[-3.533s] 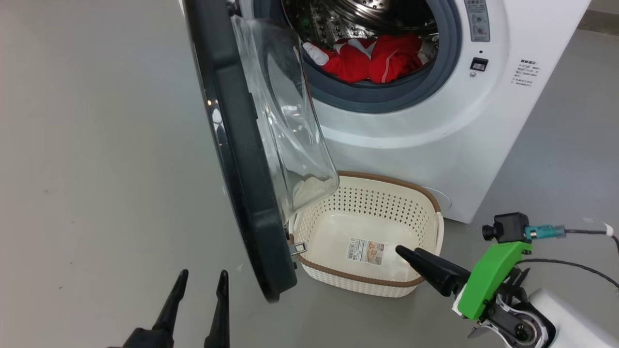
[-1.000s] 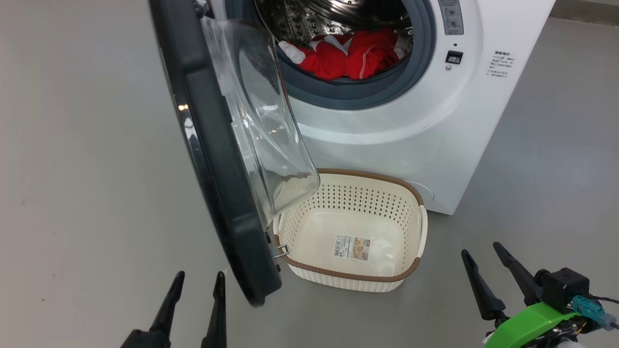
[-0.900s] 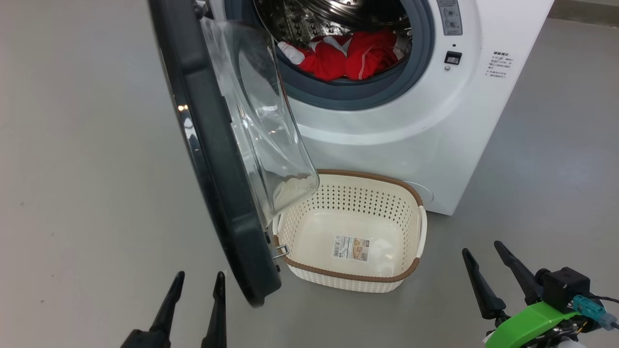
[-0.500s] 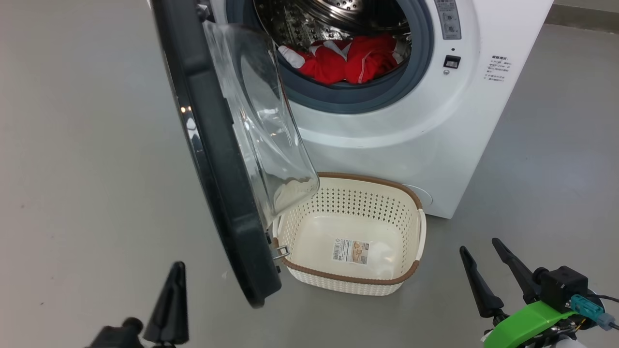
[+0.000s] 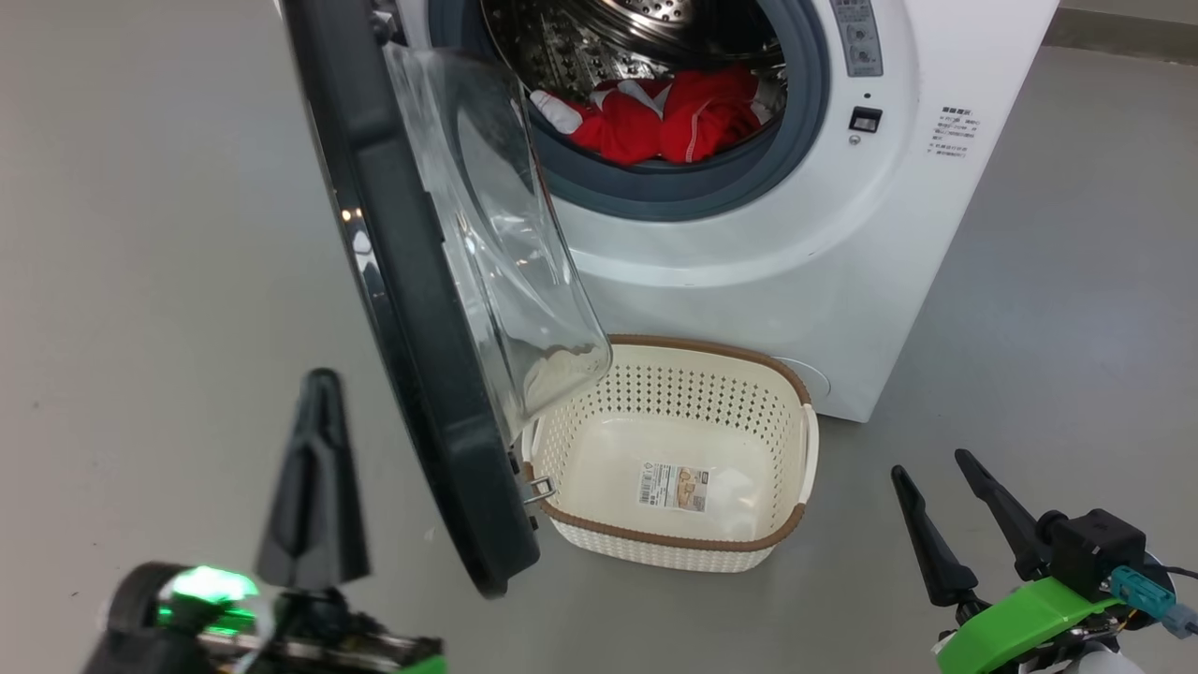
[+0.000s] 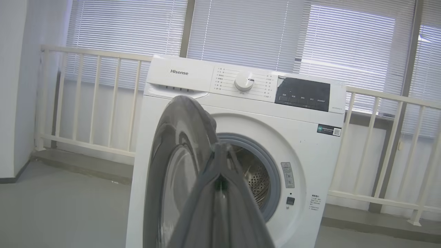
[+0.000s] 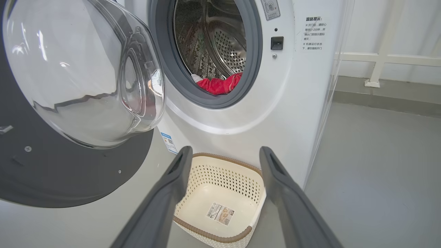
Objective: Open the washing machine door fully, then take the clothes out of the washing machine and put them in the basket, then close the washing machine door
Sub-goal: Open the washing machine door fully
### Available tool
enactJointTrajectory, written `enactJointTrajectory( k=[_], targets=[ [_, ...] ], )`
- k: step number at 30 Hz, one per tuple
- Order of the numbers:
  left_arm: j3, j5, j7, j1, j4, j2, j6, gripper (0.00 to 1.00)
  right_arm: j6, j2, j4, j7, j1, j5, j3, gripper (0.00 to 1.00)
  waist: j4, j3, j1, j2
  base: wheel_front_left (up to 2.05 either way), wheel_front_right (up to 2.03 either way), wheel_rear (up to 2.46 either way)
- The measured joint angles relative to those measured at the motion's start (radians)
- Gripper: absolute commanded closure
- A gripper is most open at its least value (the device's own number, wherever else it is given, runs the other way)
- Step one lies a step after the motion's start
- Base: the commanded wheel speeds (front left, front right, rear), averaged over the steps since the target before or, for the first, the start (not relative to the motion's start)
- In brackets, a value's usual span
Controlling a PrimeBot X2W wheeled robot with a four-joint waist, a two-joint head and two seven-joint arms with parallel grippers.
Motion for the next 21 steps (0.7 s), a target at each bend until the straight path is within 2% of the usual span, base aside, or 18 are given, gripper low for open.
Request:
enactJointTrajectory(
  k=[5,10,15,21],
  targets=[
    [-0.151,0.025,0.000,-0.002,-0.017,0.000,-0.003,1.00,0.000,0.000,-0.004,0.000,0.000,0.000,-0.004,0.00,-0.006,0.003,0.0000,0.0000,0.00,0.00,0.00],
    [-0.242,0.016,0.000,-0.002,0.053,0.003,-0.003,1.00,0.000,0.000,-0.007,0.000,0.000,0.000,-0.005,0.00,-0.015,0.007,0.0000,0.0000,0.00,0.00,0.00],
    [-0.303,-0.035,0.000,-0.003,0.157,0.005,-0.003,1.00,0.000,0.000,-0.008,0.000,0.000,0.000,-0.007,0.00,-0.020,0.016,0.0000,0.0000,0.00,0.00,0.00],
    [-0.318,-0.091,0.000,-0.035,0.274,0.006,0.008,1.00,0.000,0.000,-0.008,0.000,0.000,0.000,-0.007,0.00,-0.025,0.021,0.0000,0.0000,0.00,0.00,0.00]
  ],
)
